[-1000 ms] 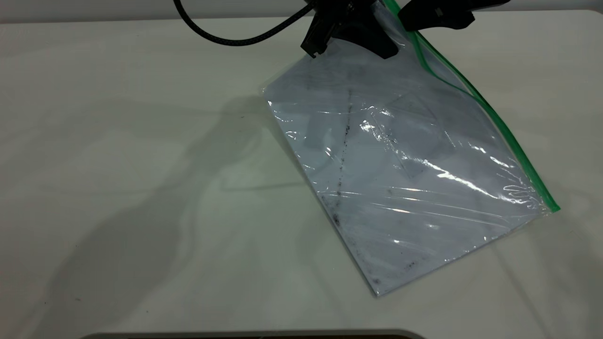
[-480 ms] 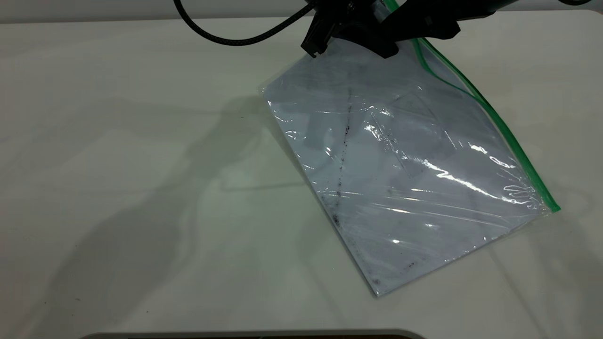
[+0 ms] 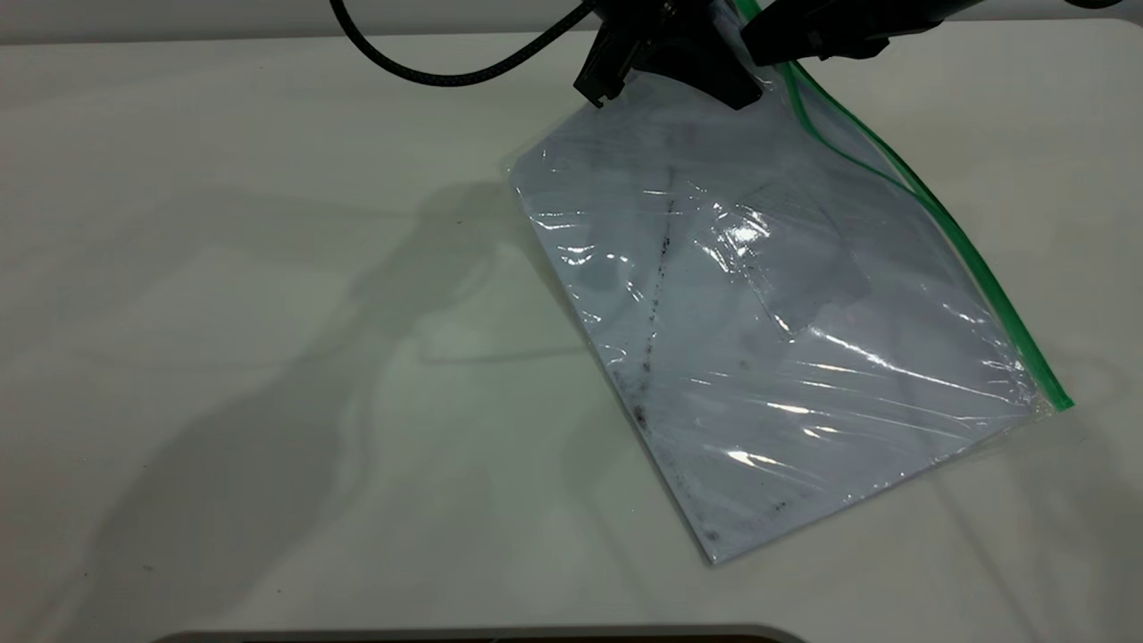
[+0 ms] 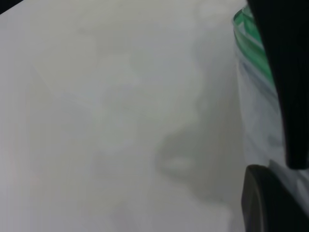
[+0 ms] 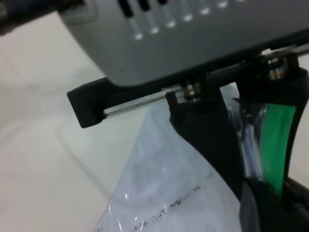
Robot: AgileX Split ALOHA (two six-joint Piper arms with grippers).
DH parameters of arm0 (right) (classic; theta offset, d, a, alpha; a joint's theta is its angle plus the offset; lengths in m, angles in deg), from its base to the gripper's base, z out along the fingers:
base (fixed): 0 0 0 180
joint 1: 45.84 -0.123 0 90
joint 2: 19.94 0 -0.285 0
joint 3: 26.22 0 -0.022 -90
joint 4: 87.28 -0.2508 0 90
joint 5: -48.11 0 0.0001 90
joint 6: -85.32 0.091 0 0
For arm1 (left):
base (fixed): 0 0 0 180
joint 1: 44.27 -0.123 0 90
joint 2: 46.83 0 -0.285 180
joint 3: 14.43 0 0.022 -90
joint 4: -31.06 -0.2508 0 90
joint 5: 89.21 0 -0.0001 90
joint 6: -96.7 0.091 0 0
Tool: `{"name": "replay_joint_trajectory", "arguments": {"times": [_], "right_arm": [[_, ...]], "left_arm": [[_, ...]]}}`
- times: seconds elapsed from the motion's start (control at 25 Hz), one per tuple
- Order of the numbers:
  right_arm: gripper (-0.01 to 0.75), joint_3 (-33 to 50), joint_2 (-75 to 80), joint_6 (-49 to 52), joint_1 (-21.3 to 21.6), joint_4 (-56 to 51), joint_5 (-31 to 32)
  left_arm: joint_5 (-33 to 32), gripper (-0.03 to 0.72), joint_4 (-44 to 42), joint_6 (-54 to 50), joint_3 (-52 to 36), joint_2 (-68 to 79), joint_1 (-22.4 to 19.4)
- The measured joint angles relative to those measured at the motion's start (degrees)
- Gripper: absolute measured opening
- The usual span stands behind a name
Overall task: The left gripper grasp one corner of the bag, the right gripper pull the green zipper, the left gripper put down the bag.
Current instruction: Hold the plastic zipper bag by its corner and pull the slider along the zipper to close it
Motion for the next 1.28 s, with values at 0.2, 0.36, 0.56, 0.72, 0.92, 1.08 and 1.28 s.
{"name": "replay_joint_trajectory", "arguments": {"times": [0.2, 0.36, 0.56, 0.72, 0.92, 1.08, 1.28], "right_arm": [[0.048, -0.2, 0.0, 0.0, 0.0, -0.8, -0.1], [0.048, -0.2, 0.0, 0.0, 0.0, -1.2, -0.1], [0.049, -0.3, 0.0, 0.0, 0.0, -1.5, -0.2], [0.051, -0.3, 0.0, 0.0, 0.0, -1.5, -0.3], [0.052, -0.3, 0.0, 0.0, 0.0, -1.5, -0.7], [0.054, -0.3, 0.0, 0.0, 0.0, -1.5, -1.2], [0.056, -0.3, 0.0, 0.0, -0.1, -1.5, -2.2]], "left_arm": [[-0.5, 0.053, -0.2, -3.1, 0.0, -0.9, -0.6], [-1.9, 0.053, 0.8, -4.8, 0.0, -1.1, -1.8], [-3.4, 0.053, 1.6, -5.8, 0.0, -1.6, -3.2], [-4.4, 0.053, 2.0, -6.0, 0.0, -1.6, -3.8], [-5.1, 0.053, 2.7, -6.0, 0.0, -1.7, -4.5], [-6.4, 0.053, 2.8, -6.1, 0.0, -2.4, -5.4], [-7.5, 0.053, 2.7, -7.1, 0.0, -3.8, -7.0]]}}
